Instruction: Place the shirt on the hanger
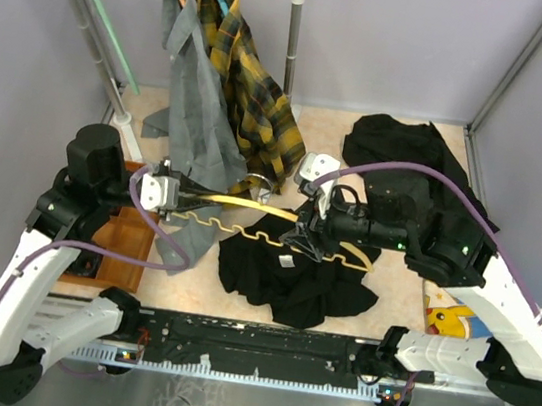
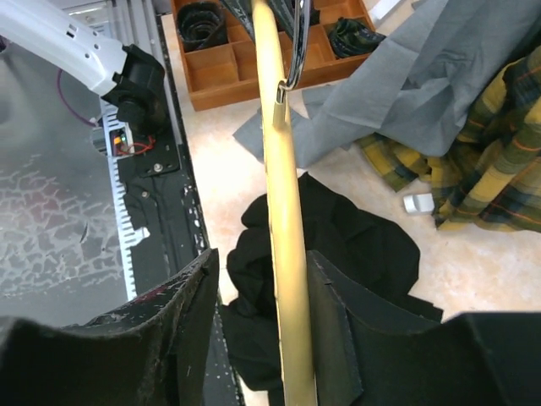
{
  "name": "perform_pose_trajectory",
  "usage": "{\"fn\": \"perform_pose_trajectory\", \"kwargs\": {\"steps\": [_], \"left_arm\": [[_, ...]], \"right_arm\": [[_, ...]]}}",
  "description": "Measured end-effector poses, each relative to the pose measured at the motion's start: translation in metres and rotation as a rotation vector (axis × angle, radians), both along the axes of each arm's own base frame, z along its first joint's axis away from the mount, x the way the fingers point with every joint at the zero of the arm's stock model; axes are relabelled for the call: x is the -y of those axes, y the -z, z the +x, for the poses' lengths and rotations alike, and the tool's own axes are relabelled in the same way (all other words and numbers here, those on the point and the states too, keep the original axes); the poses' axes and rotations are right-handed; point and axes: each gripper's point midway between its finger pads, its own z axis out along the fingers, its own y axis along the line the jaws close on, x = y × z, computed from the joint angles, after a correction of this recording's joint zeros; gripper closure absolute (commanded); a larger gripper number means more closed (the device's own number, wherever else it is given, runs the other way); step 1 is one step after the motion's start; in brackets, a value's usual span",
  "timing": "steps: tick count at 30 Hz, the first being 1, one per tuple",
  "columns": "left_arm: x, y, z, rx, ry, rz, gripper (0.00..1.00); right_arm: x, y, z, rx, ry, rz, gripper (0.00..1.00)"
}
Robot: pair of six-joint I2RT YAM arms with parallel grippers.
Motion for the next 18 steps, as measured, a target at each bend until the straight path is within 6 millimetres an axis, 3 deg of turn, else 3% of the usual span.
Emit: {"fn": "perform_pose_trajectory", "kwargs": {"steps": [4,6,7,8,10,13,18], "left_arm": [[0.002,0.005,-0.002,-0.001,0.011,0.015,1.00],[0.002,0.006,-0.004,0.000,0.019,0.019,1.00],[0.002,0.006,-0.005,-0.001,0.023,0.020,1.00],[0.003,0.007,-0.006,-0.004,0.027,0.021,0.97],[0.003,0.007,-0.006,-0.012,0.024,0.022,0.77],[0.004,0.002,-0.003,-0.026,-0.002,0.003,0.58],[0.000,-0.001,0.005,-0.034,-0.083,-0.039,0.46]], "right_arm": [[-0.005,0.012,-0.002,-0.032,-0.013,-0.008,0.73],[-0.006,0.020,-0.004,-0.047,-0.019,-0.020,0.88],[-0.007,0.022,-0.004,-0.051,-0.021,-0.023,1.00],[-0.007,0.023,-0.004,-0.059,-0.019,-0.024,1.00],[-0.006,0.024,-0.005,-0.065,-0.015,-0.021,1.00],[-0.004,0.020,-0.004,-0.059,-0.007,-0.008,1.00],[0.008,0.026,-0.001,-0.044,0.048,-0.007,1.00]]}}
